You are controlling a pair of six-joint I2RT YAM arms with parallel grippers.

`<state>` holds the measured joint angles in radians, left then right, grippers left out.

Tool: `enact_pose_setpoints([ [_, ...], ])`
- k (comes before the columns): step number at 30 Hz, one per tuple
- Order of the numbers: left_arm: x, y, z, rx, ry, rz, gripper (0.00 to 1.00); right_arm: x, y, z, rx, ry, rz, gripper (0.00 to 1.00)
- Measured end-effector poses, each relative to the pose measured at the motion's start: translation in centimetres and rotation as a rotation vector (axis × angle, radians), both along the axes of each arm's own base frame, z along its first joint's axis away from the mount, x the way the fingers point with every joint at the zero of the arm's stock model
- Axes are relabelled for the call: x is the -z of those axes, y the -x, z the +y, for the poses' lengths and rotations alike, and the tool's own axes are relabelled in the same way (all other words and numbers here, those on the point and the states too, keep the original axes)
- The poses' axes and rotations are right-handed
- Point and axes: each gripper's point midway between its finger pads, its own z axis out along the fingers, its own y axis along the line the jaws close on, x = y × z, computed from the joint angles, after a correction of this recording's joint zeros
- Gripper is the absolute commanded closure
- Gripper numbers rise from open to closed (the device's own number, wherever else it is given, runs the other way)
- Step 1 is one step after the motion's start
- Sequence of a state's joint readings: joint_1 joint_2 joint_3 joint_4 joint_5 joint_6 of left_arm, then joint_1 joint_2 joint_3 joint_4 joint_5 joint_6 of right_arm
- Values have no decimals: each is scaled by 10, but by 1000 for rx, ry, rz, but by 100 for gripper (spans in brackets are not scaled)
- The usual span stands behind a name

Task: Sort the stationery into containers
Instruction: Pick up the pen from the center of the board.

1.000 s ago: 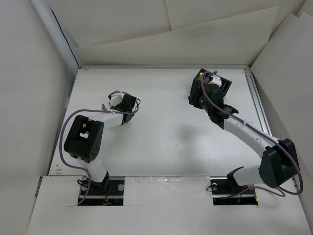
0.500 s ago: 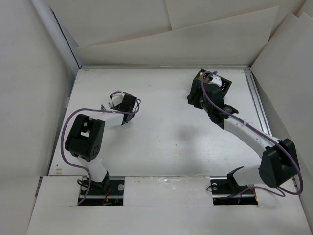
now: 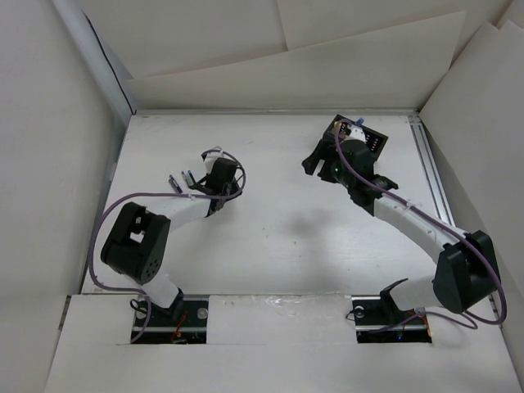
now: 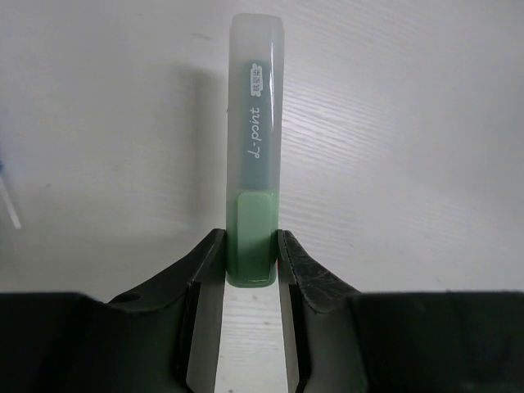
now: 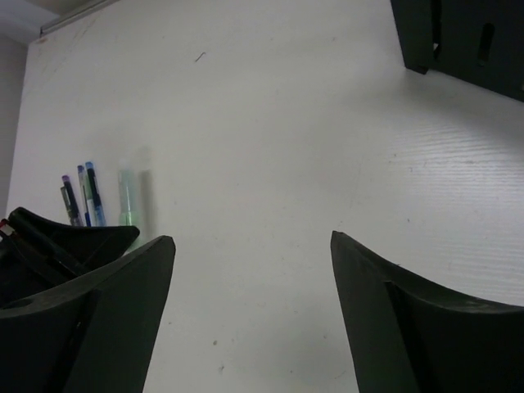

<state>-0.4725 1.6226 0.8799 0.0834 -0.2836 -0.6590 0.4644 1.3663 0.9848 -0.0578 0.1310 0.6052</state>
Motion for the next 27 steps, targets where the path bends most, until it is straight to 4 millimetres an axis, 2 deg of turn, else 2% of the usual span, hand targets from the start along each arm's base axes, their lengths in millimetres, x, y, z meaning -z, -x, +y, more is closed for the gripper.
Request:
enact_pose_setpoints([
  [3, -24, 4, -28, 111, 46, -72, 100, 5, 2, 9, -47, -9, 15, 10],
  [6, -48, 13, -68, 257, 85, -146, 100, 13, 4, 19, -99, -22, 45, 6],
  [9, -61, 29, -107, 416, 129, -188, 100, 18, 7, 30, -159, -45, 69, 5],
  [11, -65, 38, -125, 506, 167, -200, 100, 17, 9, 39, -205, -69, 76, 5],
  [18, -73, 53, -147, 665, 260, -233, 99, 23, 7, 55, -298, -139, 102, 7],
  [22, -74, 62, -153, 724, 292, -231, 97, 34, 5, 59, -312, -165, 138, 21],
  [27, -83, 71, -158, 779, 325, -245, 96, 42, 5, 64, -319, -191, 174, 47],
])
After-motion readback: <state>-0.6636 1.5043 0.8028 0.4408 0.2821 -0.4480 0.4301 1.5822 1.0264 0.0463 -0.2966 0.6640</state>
